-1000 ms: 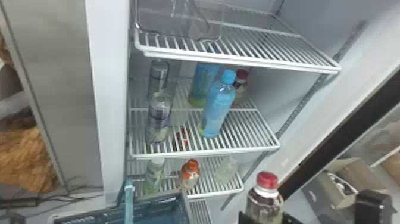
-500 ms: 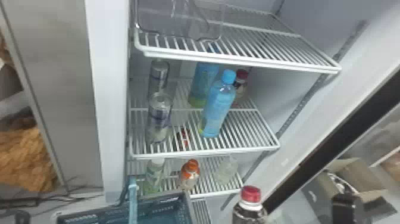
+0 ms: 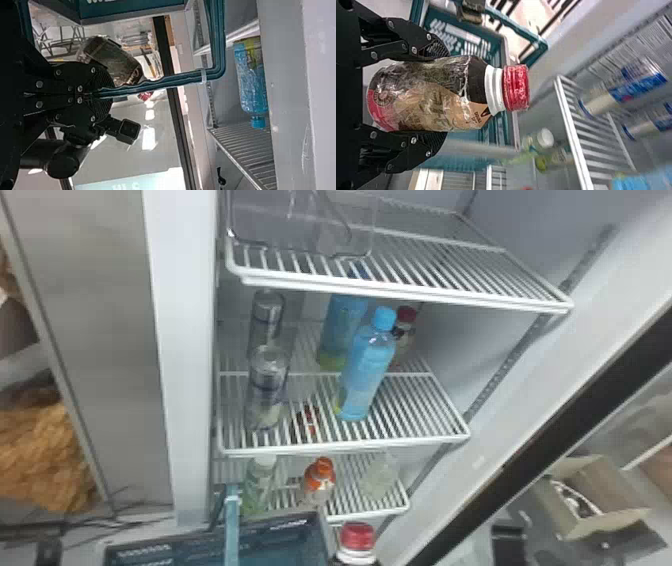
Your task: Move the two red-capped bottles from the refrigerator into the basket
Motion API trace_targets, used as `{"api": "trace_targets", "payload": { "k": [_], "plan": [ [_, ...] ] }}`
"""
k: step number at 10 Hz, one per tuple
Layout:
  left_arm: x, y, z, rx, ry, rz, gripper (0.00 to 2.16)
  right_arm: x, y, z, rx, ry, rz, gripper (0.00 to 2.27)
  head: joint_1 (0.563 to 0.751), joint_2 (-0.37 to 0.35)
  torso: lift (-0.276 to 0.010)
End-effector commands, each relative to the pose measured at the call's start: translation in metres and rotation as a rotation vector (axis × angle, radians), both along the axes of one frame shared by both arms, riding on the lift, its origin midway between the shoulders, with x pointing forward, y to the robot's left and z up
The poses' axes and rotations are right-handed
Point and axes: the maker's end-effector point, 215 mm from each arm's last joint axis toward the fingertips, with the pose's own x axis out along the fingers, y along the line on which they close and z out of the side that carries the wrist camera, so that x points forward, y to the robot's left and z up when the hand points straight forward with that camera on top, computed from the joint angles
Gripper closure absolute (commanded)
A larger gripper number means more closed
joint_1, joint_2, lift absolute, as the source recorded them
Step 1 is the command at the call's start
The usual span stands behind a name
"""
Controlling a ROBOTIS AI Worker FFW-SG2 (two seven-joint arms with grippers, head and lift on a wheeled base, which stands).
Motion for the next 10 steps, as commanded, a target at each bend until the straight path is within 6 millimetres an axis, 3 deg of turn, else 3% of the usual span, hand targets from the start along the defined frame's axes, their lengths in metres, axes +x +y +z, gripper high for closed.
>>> {"api": "trace_targets", "payload": {
  "k": [1,2,4,5,6,10],
  "plan": [
    [0.001,-0.003,0.005,-0.01,-0.01,-0.008,1.2,0.003,0.016,-0.008,0.048,0.014,0.031,1.28,0.695,-0.35,0.0],
    [0.002,-0.005,0.006,-0.014,-0.014,-0.01,1.2,0.005,0.021,-0.01,0.07,0.014,0.039,1.06,0.695,-0.35,0.0],
    [0.001,-0.005,0.007,-0.016,-0.014,-0.011,1.2,0.01,0.026,-0.008,0.111,-0.001,0.034,0.14,0.695,-0.35,0.0],
    [0.001,-0.005,0.005,-0.014,-0.011,-0.01,1.2,0.014,0.024,-0.005,0.122,-0.017,0.026,0.05,0.695,-0.35,0.0],
    [0.0,-0.005,0.006,-0.017,-0.011,-0.012,1.2,0.019,0.02,-0.001,0.116,-0.038,0.02,0.13,0.695,-0.344,0.0],
    [-0.001,-0.004,0.005,-0.017,-0.004,-0.009,1.2,0.064,-0.036,0.035,0.034,-0.257,-0.097,0.16,0.695,-0.35,0.0]
  ]
}}
